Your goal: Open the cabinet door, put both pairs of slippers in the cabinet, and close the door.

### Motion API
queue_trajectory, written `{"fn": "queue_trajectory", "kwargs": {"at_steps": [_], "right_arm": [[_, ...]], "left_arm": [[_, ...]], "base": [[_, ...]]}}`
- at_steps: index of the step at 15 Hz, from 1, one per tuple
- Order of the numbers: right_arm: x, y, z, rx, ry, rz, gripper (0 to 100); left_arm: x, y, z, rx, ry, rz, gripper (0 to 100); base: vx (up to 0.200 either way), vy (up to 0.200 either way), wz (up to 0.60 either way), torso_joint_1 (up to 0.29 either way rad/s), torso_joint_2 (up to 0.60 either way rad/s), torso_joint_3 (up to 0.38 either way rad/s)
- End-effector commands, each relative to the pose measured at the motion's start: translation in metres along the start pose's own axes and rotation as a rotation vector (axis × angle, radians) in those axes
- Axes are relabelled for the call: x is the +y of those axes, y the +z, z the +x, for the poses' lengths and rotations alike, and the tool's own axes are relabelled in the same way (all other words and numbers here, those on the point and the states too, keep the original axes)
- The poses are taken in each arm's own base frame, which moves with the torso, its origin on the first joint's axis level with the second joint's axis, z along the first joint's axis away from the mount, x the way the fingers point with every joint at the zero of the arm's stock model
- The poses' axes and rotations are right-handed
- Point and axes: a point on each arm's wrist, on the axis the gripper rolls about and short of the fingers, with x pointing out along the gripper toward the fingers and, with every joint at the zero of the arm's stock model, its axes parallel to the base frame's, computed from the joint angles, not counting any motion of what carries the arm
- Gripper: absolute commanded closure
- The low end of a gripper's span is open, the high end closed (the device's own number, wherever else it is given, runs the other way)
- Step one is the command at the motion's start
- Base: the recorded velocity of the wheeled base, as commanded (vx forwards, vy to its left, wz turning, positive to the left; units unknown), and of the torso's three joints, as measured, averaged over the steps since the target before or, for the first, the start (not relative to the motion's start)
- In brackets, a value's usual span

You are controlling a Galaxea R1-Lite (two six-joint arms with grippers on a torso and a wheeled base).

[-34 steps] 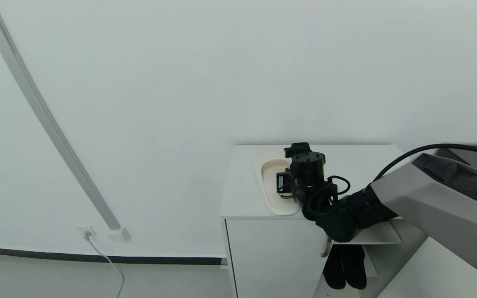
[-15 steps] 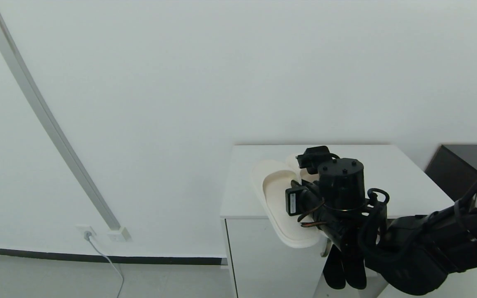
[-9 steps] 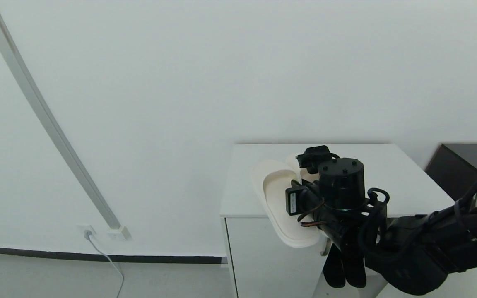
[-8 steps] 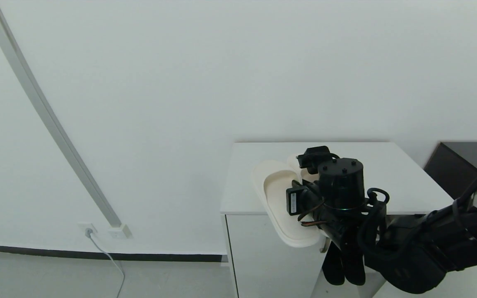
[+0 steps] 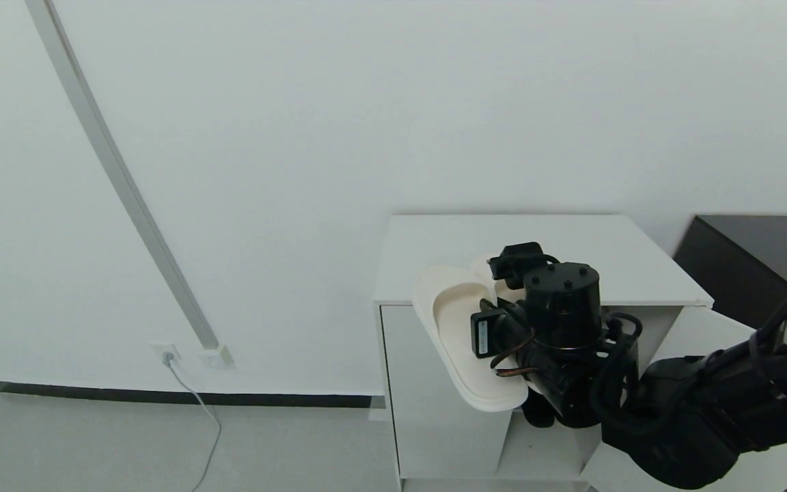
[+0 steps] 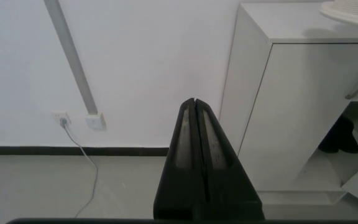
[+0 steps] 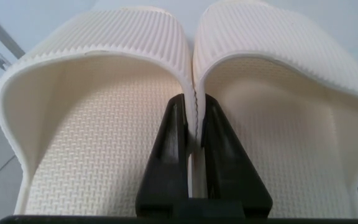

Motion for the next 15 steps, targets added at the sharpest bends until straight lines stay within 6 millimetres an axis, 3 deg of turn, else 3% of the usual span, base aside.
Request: {"fn": "queue_trajectory", "kwargs": {"at_steps": [1,15], "right_arm": [[0.0000,-0.0006,0.0005,0.001,-0.001,0.000,100],[0.0014,-0.0038,-0.0009,0.010,0.003,-0.008,100]], "left_arm": [[0.0000,0.0000,0.0001,0.001,0.002,0.000,100],[0.0000,0.0000,0.0001,0.001,0.002,0.000,100]], "base": [[-0.200,0.000,0.00,0.007,0.00,0.002],[0.000,0.000,0.00,0.000,0.00,0.000]]}}
